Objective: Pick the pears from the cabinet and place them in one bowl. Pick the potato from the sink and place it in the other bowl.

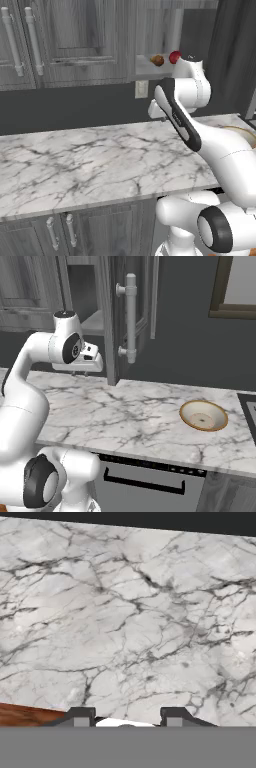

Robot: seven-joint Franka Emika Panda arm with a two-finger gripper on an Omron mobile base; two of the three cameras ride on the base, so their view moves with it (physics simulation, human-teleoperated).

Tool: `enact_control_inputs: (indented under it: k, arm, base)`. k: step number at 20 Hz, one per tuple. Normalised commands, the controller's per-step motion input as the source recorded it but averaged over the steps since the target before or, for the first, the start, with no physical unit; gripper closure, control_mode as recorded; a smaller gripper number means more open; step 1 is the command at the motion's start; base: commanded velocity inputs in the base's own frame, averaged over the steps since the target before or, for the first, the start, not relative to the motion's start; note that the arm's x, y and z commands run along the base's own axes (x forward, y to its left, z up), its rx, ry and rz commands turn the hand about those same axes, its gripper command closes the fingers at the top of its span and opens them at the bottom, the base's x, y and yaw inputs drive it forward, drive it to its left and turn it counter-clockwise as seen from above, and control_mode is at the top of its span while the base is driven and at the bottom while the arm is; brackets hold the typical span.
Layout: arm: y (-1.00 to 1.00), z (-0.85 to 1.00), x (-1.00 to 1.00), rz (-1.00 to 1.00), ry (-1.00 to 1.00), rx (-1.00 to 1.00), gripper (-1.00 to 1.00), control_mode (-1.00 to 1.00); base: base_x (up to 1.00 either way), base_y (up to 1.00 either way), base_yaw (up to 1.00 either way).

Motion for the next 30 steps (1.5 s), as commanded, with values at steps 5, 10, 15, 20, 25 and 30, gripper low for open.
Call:
enact_control_inputs:
  k: [5,10,15,20,25,30]
  arm:
    - [0.0,-0.01,-0.02,0.0,0.04,0.0,-1.0,-1.0]
    - [0.06,-0.12,-0.18,-0.02,-0.27,-0.06,-1.0,-1.0]
    - [-0.03,0.07,-0.31,-0.05,-0.36,-0.04,-1.0,-1.0]
    - [-0.21,0.46,-0.17,-0.08,-0.15,0.03,-1.0,-1.0]
    - [-0.17,0.84,-0.03,-0.09,-0.03,0.11,-1.0,-1.0]
    - [-0.1,0.82,0.05,-0.02,0.0,0.07,-1.0,-1.0]
  base:
    - [0.0,0.0,0.0]
    - [0.0,0.0,0.0]
    - [0.0,0.0,0.0]
    - [0.0,0.0,0.0]
    - [0.0,0.0,0.0]
    - [0.0,0.0,0.0]
